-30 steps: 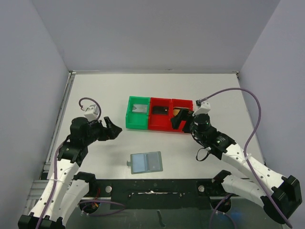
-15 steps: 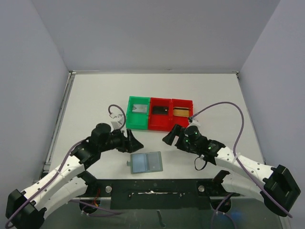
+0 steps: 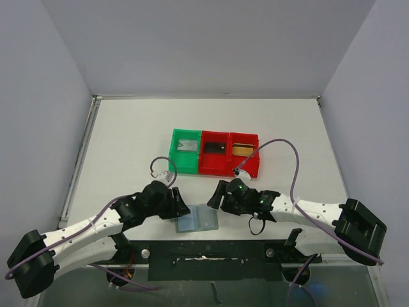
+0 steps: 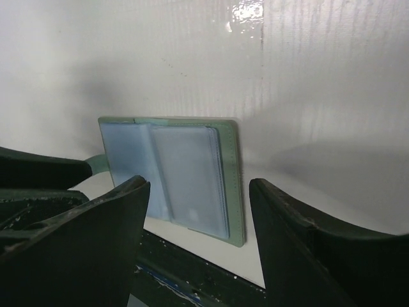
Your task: Take the credit cards out of the card holder
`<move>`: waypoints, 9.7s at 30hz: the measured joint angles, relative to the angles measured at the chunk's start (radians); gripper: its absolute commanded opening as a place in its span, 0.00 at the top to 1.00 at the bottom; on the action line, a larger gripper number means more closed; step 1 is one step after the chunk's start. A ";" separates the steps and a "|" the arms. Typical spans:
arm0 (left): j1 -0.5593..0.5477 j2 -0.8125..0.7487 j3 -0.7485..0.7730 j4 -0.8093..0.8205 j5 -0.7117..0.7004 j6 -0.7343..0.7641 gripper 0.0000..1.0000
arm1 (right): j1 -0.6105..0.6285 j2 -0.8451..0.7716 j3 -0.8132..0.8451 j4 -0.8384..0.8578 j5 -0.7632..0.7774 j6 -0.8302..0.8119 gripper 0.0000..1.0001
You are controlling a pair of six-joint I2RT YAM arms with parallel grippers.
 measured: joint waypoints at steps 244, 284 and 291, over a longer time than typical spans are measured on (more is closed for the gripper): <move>-0.001 0.152 -0.022 -0.013 0.010 0.012 0.89 | 0.112 0.392 0.437 -0.461 0.084 -0.097 0.48; -0.001 0.154 -0.022 -0.012 0.010 0.013 0.89 | 0.165 0.472 0.548 -0.609 0.158 -0.103 0.64; -0.001 0.154 -0.022 -0.012 0.011 0.013 0.89 | 0.165 0.473 0.548 -0.603 0.157 -0.103 0.68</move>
